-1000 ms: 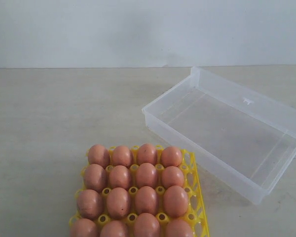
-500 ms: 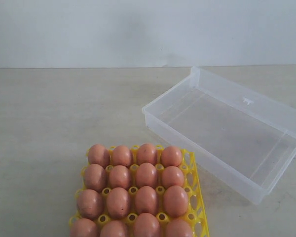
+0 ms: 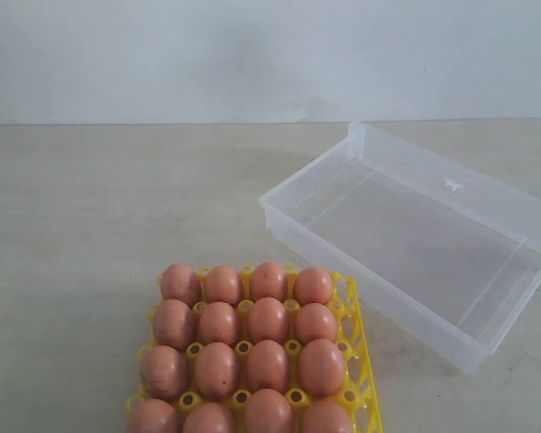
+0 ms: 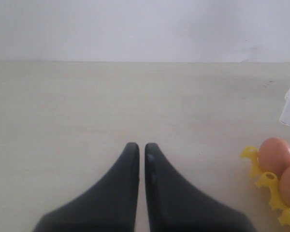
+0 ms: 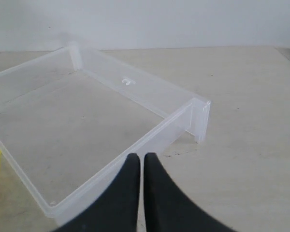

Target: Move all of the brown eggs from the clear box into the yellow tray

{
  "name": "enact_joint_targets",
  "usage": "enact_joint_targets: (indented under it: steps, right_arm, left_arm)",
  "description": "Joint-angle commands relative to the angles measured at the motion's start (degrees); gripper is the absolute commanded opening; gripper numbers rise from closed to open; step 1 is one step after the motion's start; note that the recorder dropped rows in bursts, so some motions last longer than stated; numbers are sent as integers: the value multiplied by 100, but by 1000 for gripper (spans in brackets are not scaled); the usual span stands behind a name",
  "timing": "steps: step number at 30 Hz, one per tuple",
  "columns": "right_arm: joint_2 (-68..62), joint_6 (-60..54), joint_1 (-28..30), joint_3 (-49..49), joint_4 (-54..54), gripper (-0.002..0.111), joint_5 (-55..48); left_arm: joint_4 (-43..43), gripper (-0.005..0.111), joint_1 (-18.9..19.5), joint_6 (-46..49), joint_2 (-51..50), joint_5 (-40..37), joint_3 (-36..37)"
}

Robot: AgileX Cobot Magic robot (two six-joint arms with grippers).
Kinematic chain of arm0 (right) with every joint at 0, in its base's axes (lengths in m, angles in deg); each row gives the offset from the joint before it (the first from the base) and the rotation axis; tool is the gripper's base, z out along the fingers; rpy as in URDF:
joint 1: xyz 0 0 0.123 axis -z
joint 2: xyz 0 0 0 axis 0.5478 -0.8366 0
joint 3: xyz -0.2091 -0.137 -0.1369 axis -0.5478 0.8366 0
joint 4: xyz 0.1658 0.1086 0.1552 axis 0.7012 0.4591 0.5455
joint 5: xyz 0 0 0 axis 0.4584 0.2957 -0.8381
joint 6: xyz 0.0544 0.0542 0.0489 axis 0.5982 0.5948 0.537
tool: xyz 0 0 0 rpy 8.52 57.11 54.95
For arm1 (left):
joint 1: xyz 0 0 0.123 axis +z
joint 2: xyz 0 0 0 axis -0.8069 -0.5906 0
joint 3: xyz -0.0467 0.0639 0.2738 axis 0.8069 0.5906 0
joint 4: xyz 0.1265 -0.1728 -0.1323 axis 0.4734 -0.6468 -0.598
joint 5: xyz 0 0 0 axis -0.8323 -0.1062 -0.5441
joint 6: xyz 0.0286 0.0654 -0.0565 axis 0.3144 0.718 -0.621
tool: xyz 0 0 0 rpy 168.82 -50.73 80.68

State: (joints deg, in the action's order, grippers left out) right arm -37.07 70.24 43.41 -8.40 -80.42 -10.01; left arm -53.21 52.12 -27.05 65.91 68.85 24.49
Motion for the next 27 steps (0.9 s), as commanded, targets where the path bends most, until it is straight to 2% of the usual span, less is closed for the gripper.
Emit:
enact_joint_targets:
  steps: [1,14,19,21,27]
  right_arm:
    - [-18,-30,54,-3,18,0,80]
    - [-18,-30,54,-3,18,0,93]
    - [-18,-30,54,-3,44,0,106]
    - [-18,-30,54,-3,41,0,119]
    - [-18,-30,54,-3,41,0,133]
  left_arm:
    - [-45,4,-23,-22,18,38,-12]
    - [-45,4,19,-22,18,52,-12]
    - [43,4,1118,9,18,-72,-12]
    - [43,4,1325,27,18,-161,-12]
    - [43,4,932,50,18,-278,-12]
